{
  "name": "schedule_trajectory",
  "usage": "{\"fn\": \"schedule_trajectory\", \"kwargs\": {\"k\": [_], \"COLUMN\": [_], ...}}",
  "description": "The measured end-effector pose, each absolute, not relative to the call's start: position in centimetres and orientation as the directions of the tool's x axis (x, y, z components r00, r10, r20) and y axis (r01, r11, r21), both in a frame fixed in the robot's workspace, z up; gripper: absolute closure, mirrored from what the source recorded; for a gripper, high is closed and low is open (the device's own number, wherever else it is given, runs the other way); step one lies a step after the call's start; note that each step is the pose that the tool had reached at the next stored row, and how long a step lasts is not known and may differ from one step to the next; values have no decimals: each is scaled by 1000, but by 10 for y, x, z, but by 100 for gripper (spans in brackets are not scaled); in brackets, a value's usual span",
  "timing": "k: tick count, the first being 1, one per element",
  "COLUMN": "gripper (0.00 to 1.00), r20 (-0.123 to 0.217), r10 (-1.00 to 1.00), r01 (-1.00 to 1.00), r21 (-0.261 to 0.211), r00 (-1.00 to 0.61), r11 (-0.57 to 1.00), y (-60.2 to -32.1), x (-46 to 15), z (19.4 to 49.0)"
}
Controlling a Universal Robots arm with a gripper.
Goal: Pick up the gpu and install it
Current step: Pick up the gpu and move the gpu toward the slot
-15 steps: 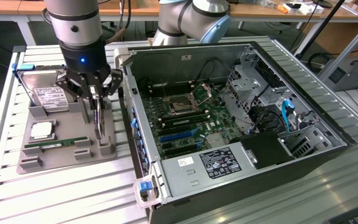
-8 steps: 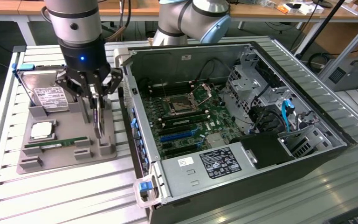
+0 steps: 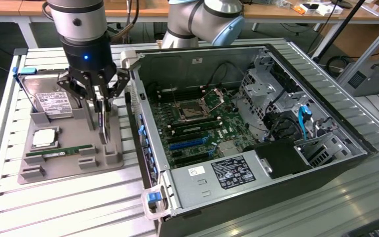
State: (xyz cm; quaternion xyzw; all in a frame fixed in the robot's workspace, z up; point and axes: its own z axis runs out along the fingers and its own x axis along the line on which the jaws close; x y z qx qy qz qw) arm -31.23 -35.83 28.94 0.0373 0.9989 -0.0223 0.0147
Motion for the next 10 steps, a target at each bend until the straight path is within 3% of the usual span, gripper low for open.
{"fn": "schedule_trajectory", "kwargs": {"k": [10], "gripper": [73], "r20": [-31], "r10": [74], "r01": [75], "r21": [-43], "r00": [-997], "r11": [996], "y": [-358], "x": [-312], "z": [313]}}
